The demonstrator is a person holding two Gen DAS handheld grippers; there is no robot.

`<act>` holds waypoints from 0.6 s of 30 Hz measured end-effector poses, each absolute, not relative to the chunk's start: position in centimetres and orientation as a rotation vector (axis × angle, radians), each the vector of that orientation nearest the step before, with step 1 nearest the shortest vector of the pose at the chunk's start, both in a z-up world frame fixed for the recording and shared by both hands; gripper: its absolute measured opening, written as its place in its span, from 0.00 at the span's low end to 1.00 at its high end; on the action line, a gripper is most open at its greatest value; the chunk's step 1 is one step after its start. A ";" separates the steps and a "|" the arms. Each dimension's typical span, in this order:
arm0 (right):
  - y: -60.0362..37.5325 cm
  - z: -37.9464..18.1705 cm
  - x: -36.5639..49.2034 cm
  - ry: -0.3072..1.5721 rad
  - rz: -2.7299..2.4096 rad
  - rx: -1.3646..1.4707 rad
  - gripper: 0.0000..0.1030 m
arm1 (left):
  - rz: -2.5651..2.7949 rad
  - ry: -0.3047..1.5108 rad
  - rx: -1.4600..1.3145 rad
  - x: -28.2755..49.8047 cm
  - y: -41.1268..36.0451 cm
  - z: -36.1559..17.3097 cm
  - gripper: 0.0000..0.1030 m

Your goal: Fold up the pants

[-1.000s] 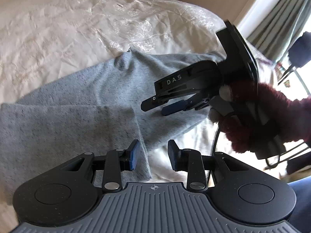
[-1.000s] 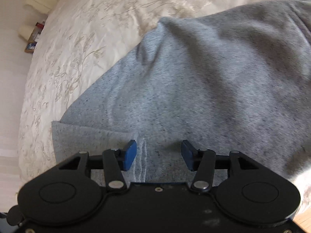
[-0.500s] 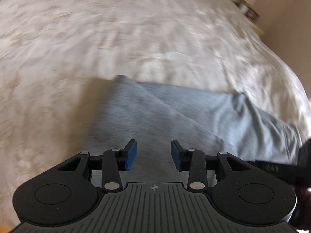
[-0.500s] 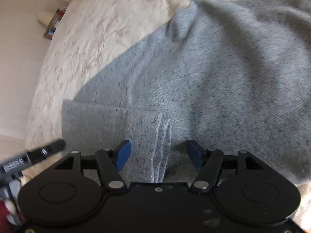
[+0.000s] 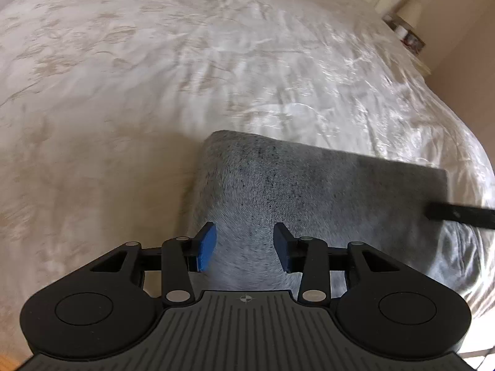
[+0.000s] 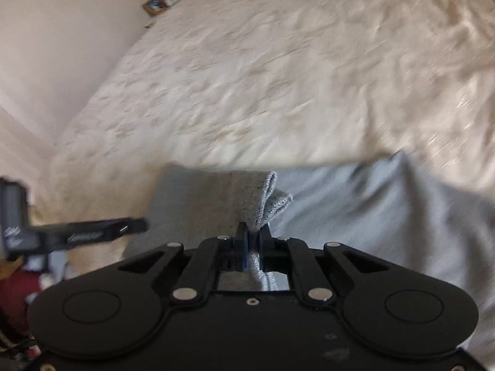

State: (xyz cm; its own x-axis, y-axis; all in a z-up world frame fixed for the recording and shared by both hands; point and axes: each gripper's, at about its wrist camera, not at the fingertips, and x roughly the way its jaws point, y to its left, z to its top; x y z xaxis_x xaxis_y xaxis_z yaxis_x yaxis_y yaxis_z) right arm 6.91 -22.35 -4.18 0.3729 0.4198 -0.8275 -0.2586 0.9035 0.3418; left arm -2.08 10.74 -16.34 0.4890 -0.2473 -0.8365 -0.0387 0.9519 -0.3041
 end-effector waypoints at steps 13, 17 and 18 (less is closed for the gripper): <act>-24.7 -9.6 9.6 1.257 0.288 0.246 0.11 | -0.201 1.100 -0.197 3.1 8.3 -18.7 0.41; -26.0 -11.5 9.8 1.272 0.194 0.279 0.22 | -0.176 1.201 -0.075 4.0 9.2 -21.4 0.41; -26.5 -11.8 9.7 1.274 0.177 0.294 0.28 | -0.188 1.202 -0.077 3.9 9.6 -21.4 0.41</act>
State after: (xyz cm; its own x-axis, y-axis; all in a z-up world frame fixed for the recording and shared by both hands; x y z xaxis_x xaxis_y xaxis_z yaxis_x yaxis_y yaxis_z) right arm 9.72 -26.51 -11.78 0.2864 0.2912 -0.9128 0.0316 0.9493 0.3128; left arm 3.86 9.59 -21.42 0.3471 -0.1854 -0.9193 0.1038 0.9818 -0.1589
